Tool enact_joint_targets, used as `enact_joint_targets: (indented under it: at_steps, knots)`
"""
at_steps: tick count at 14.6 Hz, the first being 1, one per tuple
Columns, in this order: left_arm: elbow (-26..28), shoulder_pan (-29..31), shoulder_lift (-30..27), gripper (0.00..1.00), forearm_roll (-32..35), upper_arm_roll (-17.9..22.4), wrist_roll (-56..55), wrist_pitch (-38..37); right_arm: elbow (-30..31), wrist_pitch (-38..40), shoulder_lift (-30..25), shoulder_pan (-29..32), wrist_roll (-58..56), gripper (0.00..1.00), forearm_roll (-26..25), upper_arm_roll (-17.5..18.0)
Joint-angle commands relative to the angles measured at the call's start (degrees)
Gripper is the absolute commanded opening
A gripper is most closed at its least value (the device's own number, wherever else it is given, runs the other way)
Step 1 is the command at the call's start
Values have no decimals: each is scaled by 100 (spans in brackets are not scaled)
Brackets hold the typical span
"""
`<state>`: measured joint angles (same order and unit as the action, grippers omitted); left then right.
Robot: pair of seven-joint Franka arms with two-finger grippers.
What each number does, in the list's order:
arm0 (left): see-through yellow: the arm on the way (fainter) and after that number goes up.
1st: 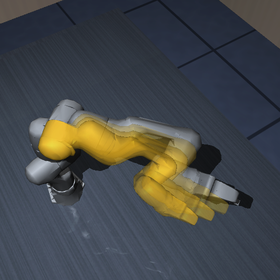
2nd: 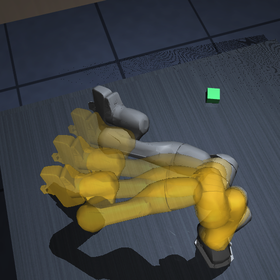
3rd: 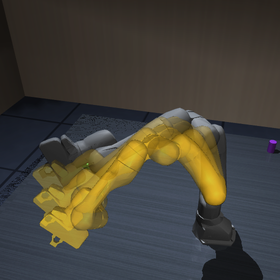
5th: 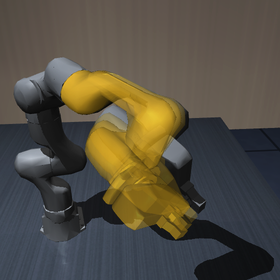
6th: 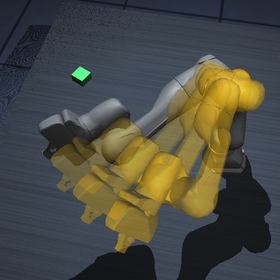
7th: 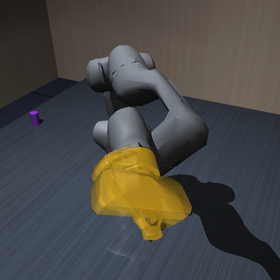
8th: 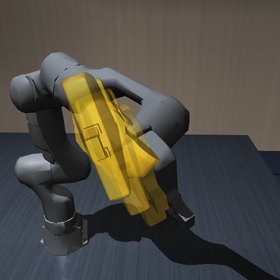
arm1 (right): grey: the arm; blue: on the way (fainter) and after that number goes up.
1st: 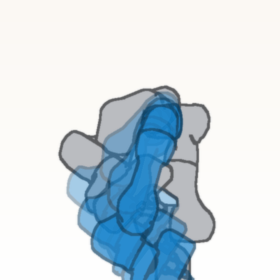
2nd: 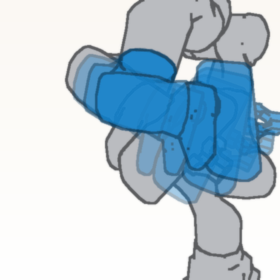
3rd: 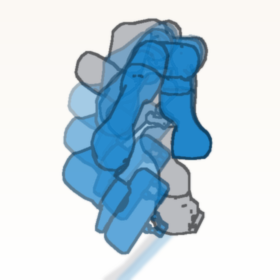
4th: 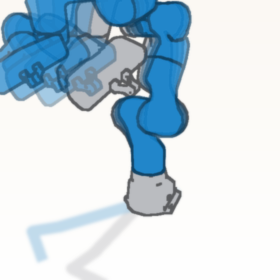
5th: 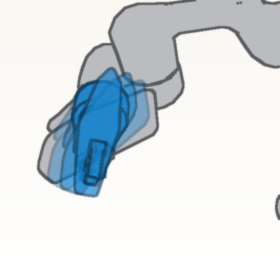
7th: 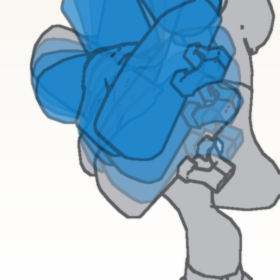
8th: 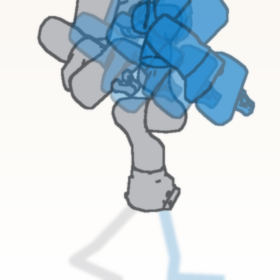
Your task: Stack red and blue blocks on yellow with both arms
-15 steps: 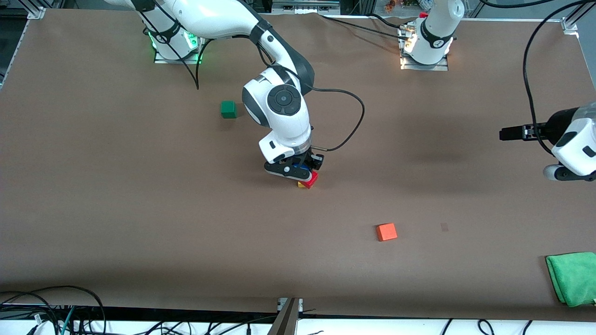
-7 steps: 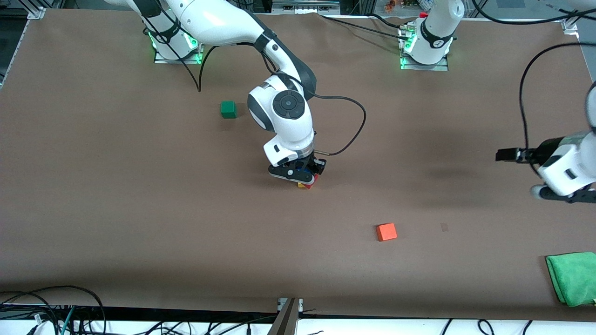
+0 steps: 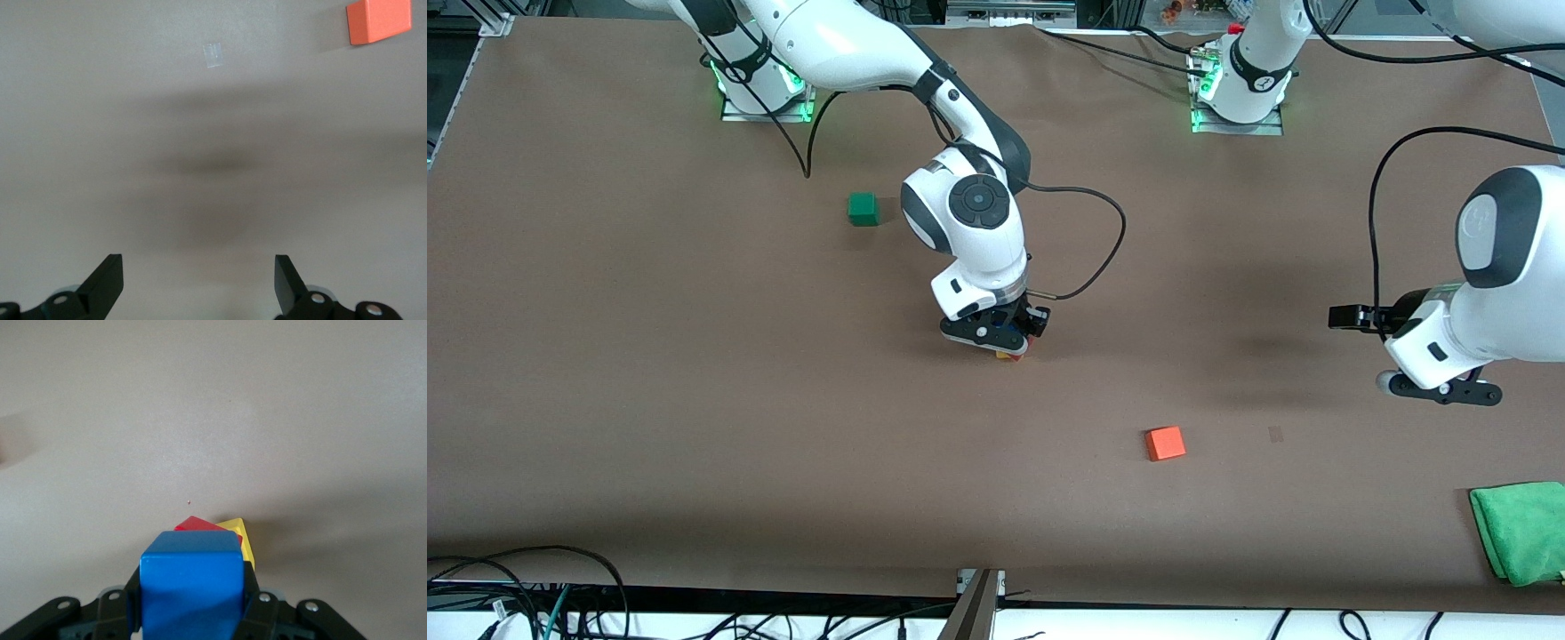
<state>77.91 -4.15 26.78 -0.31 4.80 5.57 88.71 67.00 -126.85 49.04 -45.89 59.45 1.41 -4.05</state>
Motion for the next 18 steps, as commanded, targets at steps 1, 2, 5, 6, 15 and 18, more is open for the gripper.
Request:
enact_joint_targets:
  at_steps: [1,2,5,6,15,18]
  knots:
    - [172,-16,-199,100,-109,-22,-161,102,-222,-16,115,-78,217,45,-115,-60]
    - [146,19,-217,100,-101,-136,-231,102,-222,-16,123,-78,225,49,-115,-60]
    - [-12,64,-655,100,-101,-181,-215,41,-222,-16,132,-104,278,55,-159,-60]
    - [22,29,-778,100,-109,-190,-249,32,-213,-16,132,-105,313,55,-194,-60]
    - [-30,-86,-893,100,-189,-585,-1049,181,-222,37,80,-96,366,100,-256,-69]
    - [-39,-95,-1200,100,-189,-577,-1260,138,-239,492,-227,18,305,100,-229,-113]
